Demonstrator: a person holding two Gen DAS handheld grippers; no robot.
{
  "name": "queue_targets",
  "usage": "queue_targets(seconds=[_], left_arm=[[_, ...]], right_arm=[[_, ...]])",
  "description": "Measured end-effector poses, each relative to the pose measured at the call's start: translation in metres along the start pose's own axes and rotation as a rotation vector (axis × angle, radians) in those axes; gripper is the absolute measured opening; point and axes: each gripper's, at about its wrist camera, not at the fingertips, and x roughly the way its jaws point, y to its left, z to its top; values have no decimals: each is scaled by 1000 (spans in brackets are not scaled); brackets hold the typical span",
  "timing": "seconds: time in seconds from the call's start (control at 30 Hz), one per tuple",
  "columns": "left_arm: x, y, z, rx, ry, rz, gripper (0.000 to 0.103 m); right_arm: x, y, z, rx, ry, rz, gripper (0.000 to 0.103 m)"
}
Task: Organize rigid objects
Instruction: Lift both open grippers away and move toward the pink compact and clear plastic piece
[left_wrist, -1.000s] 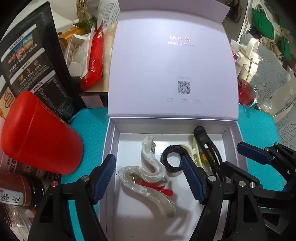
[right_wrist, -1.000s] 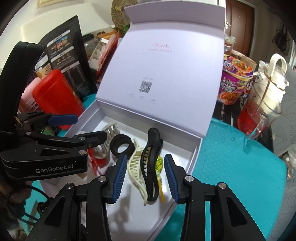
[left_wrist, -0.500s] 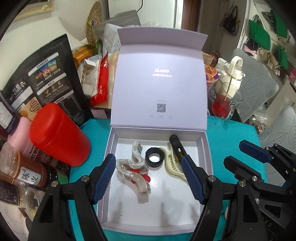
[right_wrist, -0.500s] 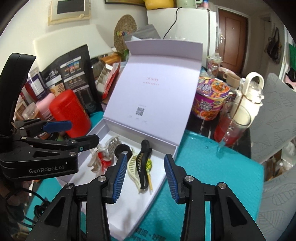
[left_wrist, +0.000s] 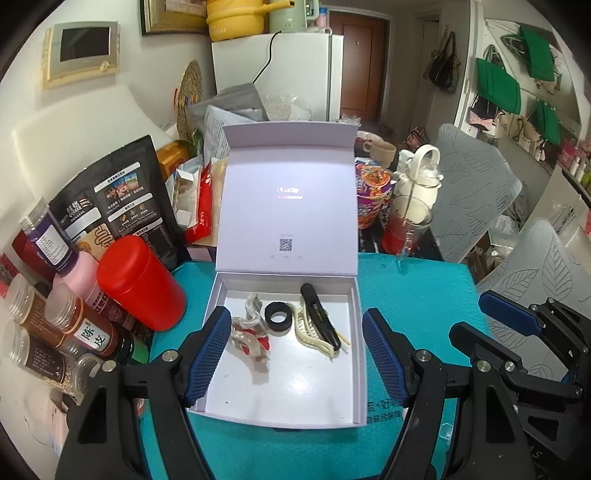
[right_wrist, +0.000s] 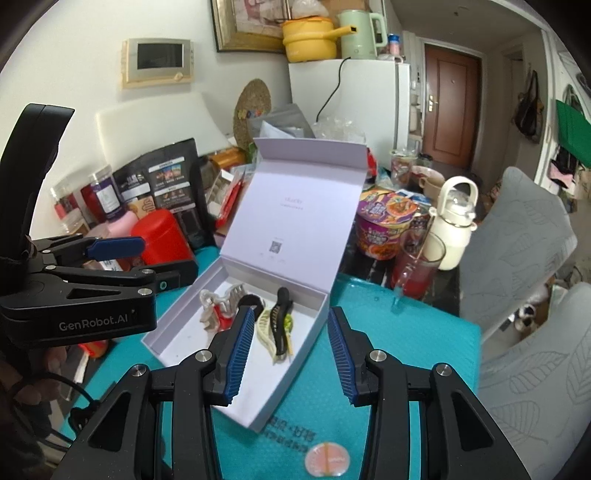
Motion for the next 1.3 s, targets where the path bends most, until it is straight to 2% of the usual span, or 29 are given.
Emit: queue_targets(seconds=[0.4, 0.73, 1.0, 1.3], left_arm=[[-63, -43, -32, 2, -43, -24, 74], [-103, -82, -73, -7, -53, -46, 74], [-116, -106, -117, -30, -15, -66, 74], [-110, -118, -160, -66, 60, -83, 74]], right_arm=[[-85, -10, -37, 41, -40, -12, 41], [-139, -23, -76, 32, -32, -20, 41], [-166, -32, -117, 29, 0, -14, 42], [-173, -39, -160, 50, 62, -1, 43]])
